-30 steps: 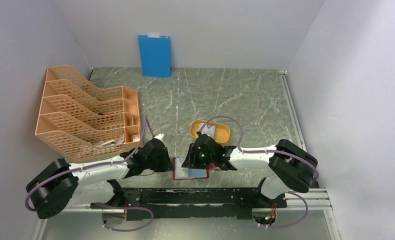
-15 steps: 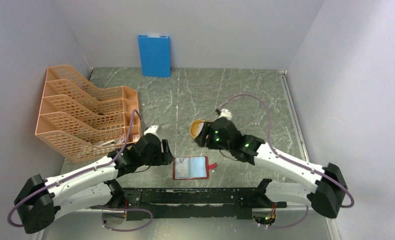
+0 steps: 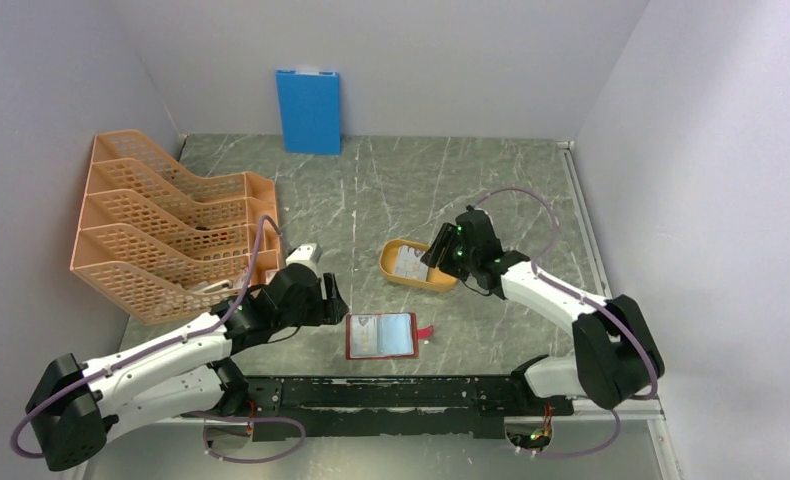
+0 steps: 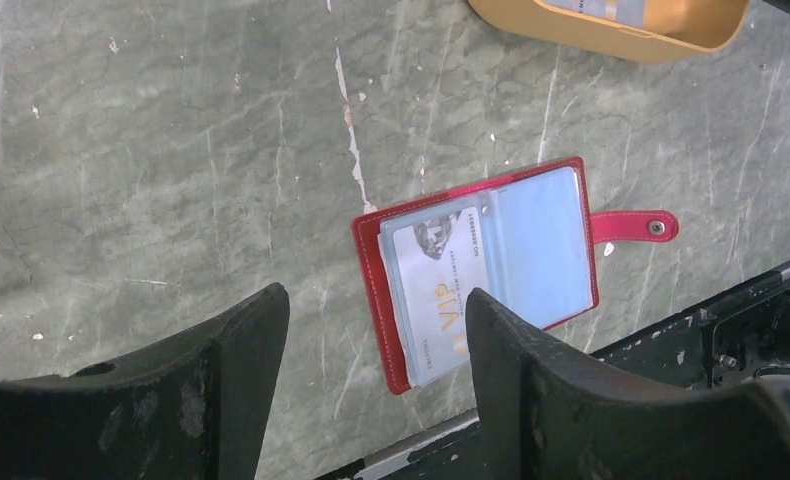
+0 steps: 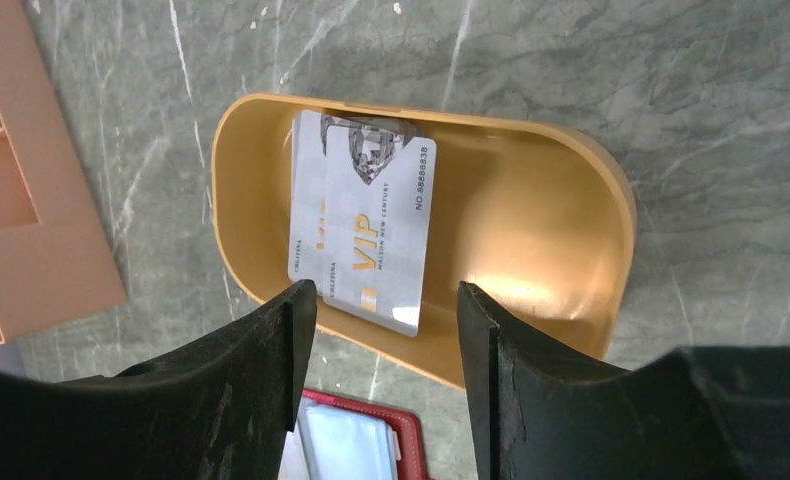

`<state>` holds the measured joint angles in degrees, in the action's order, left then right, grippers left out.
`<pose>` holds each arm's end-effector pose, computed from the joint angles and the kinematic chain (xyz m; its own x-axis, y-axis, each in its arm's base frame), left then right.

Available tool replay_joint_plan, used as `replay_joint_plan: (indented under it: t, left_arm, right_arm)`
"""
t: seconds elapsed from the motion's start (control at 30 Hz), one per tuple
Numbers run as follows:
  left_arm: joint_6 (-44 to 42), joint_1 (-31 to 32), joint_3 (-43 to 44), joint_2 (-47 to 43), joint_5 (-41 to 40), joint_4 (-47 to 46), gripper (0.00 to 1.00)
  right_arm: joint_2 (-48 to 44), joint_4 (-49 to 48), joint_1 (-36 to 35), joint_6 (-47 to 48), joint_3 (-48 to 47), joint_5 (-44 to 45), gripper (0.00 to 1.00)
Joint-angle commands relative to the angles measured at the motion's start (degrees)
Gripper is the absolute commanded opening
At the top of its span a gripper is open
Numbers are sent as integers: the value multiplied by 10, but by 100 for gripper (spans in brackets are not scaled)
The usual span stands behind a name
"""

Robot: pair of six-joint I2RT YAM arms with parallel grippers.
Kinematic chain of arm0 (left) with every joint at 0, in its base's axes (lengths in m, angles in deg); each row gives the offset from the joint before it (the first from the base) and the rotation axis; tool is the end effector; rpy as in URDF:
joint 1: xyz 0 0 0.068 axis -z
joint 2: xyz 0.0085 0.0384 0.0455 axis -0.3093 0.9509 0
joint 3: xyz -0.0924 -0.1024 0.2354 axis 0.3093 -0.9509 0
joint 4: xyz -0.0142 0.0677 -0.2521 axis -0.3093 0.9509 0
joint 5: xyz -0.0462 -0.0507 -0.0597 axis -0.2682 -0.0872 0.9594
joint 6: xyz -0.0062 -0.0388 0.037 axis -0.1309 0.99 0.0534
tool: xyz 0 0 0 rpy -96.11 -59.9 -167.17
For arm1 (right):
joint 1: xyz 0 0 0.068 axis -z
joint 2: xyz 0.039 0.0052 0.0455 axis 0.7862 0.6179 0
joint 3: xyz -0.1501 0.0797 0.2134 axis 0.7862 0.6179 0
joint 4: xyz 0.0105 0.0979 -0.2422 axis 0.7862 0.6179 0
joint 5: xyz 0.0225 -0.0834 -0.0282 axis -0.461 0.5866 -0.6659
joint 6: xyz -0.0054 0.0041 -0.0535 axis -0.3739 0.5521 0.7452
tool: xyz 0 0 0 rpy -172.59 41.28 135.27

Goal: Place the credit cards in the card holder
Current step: Insert the credit card into the card holder, then pick up the credit card from the storage box.

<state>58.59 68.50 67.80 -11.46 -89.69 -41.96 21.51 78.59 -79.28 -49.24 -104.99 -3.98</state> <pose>0.1231 -0.1390 0.2072 -0.7775 -0.1445 -0.6120 0.1753 0.8849 -0.4316 0.2356 0.1233 0.1963 -0.7685 0.3820 -0.5133 0.0801 0.8533 0.5152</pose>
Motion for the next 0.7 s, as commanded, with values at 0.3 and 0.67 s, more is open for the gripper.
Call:
replay_joint_plan:
  t: [0.3,0.67]
  left_arm:
    - [-29,1,70,83,-12,-49,69]
    - [-26,1,66,112,9,-78,68]
  right_arm:
    - [104,-103,26,1,-6,-46,56]
    - [136,-128,34,7,12,-87,48]
